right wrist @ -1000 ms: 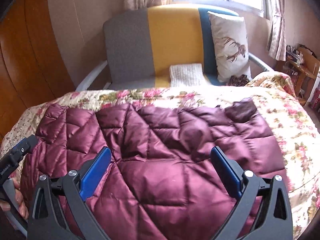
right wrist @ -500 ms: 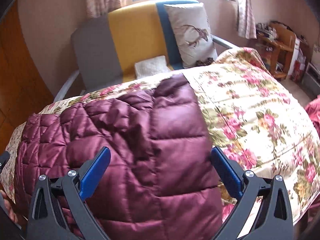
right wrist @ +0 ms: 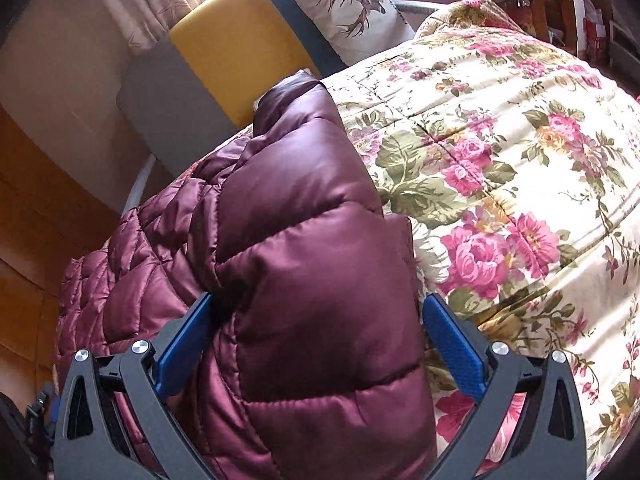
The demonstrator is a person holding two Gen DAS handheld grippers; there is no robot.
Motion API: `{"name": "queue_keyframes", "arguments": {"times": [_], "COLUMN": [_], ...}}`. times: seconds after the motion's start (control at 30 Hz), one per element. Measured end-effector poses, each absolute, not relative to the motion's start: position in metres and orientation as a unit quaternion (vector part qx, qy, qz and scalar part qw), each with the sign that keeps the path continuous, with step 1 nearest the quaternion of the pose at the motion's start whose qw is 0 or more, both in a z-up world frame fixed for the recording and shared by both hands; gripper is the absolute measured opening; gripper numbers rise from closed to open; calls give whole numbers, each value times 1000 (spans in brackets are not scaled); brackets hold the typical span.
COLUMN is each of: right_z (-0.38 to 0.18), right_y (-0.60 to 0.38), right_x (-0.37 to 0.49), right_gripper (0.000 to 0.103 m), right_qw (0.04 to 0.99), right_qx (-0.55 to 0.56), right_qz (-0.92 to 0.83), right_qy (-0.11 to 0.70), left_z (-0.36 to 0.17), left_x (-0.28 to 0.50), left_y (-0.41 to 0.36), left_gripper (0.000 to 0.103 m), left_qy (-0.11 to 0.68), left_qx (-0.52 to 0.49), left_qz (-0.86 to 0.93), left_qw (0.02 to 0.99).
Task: Fold large clothes
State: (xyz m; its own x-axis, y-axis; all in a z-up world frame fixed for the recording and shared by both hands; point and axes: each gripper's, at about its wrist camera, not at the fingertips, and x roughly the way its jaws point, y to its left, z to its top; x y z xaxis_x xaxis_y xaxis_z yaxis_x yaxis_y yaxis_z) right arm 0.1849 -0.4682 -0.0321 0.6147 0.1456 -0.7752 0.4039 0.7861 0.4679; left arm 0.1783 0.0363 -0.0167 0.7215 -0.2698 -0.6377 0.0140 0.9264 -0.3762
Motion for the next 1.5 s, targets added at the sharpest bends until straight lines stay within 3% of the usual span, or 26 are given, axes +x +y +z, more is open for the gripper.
{"name": "queue_keyframes", "arguments": {"times": [0.23,0.33,0.5,0.53,0.57,0.67,0.8,1.0,1.03,1.07,1.1,1.13,1.17,1.3,1.43,1.5], "right_z": [-20,-30,-59,-60,-58,-47,-14,-7,-11,-13,-13,-11,-5,36,76,81], "right_y": [-474,-476,-469,-467,-467,-462,-454,-446,-445,-445,-447,-451,-455,-463,-415,-385], "right_x": [136,101,61,56,54,42,21,-36,-45,-51,-56,-60,-64,-56,-18,6], "right_gripper": [101,101,100,92,77,53,48,49,54,63,68,75,81,83,96,97], "right_qw": [832,819,797,800,802,812,830,823,819,817,816,817,824,866,917,928], "right_qx": [353,385,436,441,442,433,398,371,372,373,377,384,383,333,227,184], "right_qz": [-19,5,44,46,42,40,53,64,61,57,50,40,25,-13,-31,-31], "right_qy": [427,426,415,404,399,389,387,425,432,435,436,428,416,372,327,323], "left_z": [-66,-80,-84,-82,-80,-73,-67,-66,-66,-65,-61,-54,-49,-5,30,40], "left_x": [162,157,150,148,146,138,116,55,49,45,40,36,33,41,66,84], "left_y": [85,88,87,87,88,92,97,111,113,117,123,132,137,135,75,40], "left_gripper": [89,76,40,37,33,27,25,25,27,42,68,77,80,80,80,81], "left_qy": [420,426,418,417,416,412,414,444,449,454,458,447,435,375,334,326], "left_qx": [-308,-343,-373,-373,-374,-377,-371,-351,-350,-346,-332,-327,-326,-273,-201,-172], "left_qz": [-161,-195,-234,-240,-245,-254,-258,-242,-237,-223,-192,-164,-154,-139,-187,-207], "left_qw": [839,814,795,793,792,790,790,788,788,791,802,817,825,875,902,906]}}
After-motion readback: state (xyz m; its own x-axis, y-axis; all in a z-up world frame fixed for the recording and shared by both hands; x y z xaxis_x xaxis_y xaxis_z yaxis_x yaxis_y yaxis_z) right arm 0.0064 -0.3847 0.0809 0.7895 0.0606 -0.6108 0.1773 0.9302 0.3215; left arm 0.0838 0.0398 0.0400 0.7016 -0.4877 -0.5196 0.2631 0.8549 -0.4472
